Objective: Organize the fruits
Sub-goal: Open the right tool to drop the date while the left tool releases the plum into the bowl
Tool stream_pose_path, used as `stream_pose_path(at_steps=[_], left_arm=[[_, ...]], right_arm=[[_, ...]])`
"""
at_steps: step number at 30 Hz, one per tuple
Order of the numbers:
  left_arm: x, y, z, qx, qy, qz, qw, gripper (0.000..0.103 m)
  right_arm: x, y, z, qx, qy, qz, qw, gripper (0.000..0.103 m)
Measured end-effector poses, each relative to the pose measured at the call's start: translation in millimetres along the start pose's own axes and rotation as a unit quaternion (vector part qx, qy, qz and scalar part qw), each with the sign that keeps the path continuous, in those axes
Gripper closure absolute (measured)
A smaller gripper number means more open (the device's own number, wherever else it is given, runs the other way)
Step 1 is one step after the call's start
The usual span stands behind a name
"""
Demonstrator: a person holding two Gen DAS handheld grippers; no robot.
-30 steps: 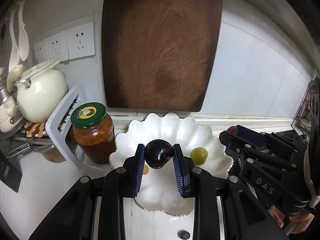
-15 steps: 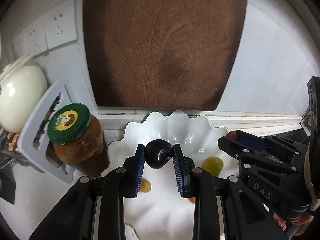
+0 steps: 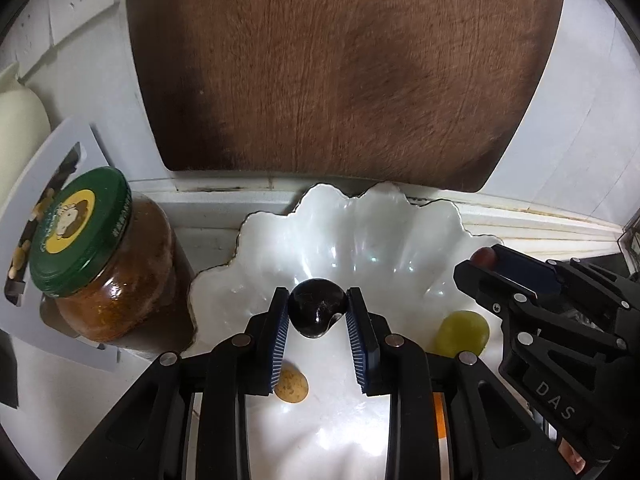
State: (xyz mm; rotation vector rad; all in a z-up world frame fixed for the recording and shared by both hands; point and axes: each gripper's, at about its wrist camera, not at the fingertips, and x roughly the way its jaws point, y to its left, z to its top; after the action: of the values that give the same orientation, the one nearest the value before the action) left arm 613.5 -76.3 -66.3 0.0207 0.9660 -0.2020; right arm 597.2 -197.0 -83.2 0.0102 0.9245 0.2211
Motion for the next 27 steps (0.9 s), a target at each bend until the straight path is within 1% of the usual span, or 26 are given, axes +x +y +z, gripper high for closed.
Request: stream_pose_path(at_steps=[2,3,4,5,6,8,11,13,17,21,24,27], left_arm=[[3,-1,0,0.001,0.005,-0.001,1.0000,0.069],[3,-1,0,0.003,0.007,-0.001,1.0000,0.059],[4,-2,-1,0.004,0.005,0.004,1.0000,0.054],[3,-2,-1,0.005,0.002,0.008,1.0000,0.054],[2,-1,-1,0.006,-0.001,0.012,0.9999,0.054],[0,-1,-1,0.007,0.000,0.019,0.9998,0.053],[-5,-1,-2,0.007,-0.002,0.016,0.9998,0.051],[-11,-1,-3,0.009,-0.009,0.021,0.9997,0.047],[-25,-3,-6,0.013,-0.025,0.035,0.9990,0.045],[-48,-6,-9,0.023,-0.054,0.055,0.9968,0.040],[-68,-7,-13,0.028,-0.076,0.062,0.9948,0.036],[-88,-9,-18,0.032,-0.096,0.068,0.9925,0.035]], right_arm=[[4,-2,0,0.004,0.006,0.000,1.000,0.071],[5,-3,0,0.006,0.008,0.000,1.000,0.070],[6,-4,0,0.008,0.010,-0.001,1.000,0.067],[7,-6,-1,0.011,0.012,-0.003,1.000,0.061],[7,-7,-1,0.014,0.012,-0.005,1.000,0.057],[5,-8,-1,0.016,0.010,-0.008,1.000,0.057],[0,-10,-3,0.017,0.008,-0.009,1.000,0.057],[-5,-10,-4,0.017,0.004,-0.012,1.000,0.057],[-20,-9,-5,0.011,-0.009,-0.017,1.000,0.057],[-38,-9,-7,0.009,-0.025,-0.020,0.999,0.057],[-55,-8,-10,0.006,-0.040,-0.024,0.999,0.057],[-71,-6,-14,0.002,-0.056,-0.026,0.998,0.057]])
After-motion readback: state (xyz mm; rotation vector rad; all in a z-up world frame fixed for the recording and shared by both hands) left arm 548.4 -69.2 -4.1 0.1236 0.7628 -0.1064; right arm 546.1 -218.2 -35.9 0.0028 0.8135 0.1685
